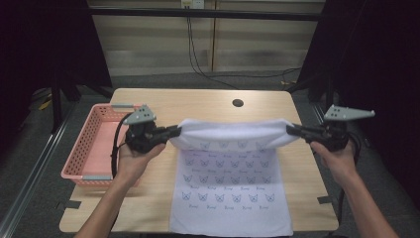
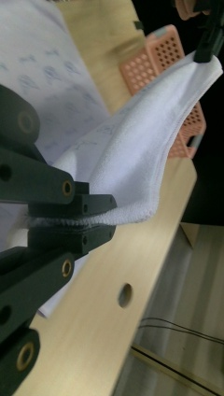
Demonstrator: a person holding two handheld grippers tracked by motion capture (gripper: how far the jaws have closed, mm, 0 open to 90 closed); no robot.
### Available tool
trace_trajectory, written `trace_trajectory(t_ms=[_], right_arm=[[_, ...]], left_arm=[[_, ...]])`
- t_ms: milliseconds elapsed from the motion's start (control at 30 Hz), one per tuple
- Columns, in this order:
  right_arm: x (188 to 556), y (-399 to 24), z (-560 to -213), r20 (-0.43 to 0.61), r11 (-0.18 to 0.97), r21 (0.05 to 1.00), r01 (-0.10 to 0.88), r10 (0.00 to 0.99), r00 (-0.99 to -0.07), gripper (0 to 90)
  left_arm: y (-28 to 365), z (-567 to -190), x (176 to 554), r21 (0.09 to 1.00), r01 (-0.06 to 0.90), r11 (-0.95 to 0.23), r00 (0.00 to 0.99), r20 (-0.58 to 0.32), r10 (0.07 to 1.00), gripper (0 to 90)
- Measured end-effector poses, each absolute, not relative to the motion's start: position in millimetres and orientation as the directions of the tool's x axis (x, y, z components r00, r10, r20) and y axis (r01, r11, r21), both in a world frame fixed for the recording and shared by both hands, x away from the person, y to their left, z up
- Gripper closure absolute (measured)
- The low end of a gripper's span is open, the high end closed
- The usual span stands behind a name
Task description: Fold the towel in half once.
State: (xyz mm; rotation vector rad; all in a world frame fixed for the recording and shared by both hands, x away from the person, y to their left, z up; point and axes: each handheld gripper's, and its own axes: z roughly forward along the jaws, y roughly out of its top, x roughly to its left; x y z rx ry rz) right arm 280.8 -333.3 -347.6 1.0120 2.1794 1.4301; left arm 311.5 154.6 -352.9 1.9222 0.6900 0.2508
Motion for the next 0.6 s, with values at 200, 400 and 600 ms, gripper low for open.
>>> trace_trajectory(t_ms=[200,400,600], right_arm=[[255,-331,-364,0.099,0.259,0.884,0.389,0.71,-0.698,86.6],[232,-330,-404,0.144,0.278,0.851,0.446,0.692,-0.707,86.4],[208,-329,-449,0.234,0.282,0.803,0.524,0.661,-0.714,84.1]], left_arm=[[152,-359,285,0.871,0.349,-0.346,0.832,-0.118,0.542,87.0],[165,-414,266,0.824,0.445,-0.35,0.819,-0.216,0.532,86.5],[168,-453,245,0.758,0.501,-0.418,0.823,-0.268,0.501,82.7]])
